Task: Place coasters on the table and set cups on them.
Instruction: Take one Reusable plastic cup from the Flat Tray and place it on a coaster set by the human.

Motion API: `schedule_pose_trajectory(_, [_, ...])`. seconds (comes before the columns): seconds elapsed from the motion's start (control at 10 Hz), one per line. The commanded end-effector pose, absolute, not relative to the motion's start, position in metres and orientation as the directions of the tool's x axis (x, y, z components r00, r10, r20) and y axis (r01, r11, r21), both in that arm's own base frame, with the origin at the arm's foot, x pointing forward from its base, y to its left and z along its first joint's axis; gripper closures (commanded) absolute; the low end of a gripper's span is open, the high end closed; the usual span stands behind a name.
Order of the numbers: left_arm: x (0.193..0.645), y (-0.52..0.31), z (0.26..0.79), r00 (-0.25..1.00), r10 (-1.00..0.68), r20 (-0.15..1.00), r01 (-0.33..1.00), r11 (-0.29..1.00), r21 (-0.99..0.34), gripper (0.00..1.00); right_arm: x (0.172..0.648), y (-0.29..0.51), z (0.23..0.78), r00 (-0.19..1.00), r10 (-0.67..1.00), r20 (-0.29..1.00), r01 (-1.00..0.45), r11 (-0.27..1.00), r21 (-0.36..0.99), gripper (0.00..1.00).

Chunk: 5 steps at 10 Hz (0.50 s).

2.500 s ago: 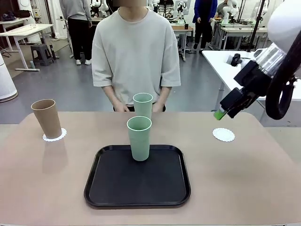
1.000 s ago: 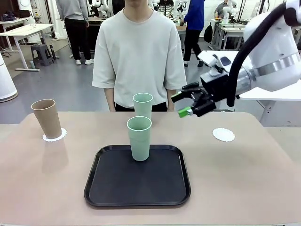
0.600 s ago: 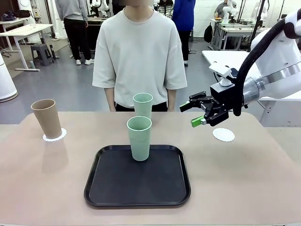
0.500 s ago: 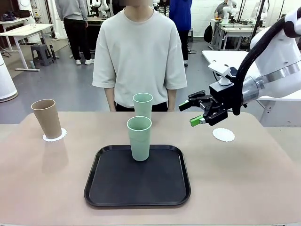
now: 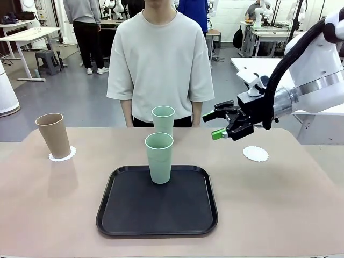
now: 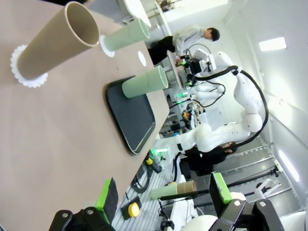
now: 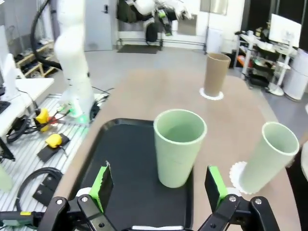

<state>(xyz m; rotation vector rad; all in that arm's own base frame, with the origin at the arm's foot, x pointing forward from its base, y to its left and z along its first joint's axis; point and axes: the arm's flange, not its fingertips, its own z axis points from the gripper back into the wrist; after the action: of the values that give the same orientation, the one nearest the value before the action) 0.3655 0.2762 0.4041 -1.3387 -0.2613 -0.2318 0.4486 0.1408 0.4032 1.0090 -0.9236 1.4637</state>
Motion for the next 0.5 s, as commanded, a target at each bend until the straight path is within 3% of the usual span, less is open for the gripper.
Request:
schedule_pose_trajectory(0.0, [0.363,0.276,0.406,0.947,-0.013,0.320,0.315,0.218,-0.924,0.00,0.450,0.157,0.357,-0.061,0.304,0.951,-0.993,-0.116,-0.027,0.00])
schedule_pose_trajectory(0.4, [0.363,0.276,0.406,0.947,-0.013,0.320,0.315,0.218,-0.924,0.00,0.454,0.166,0.305,-0.065,0.256,0.964,-0.976,-0.220,-0.008,0.00])
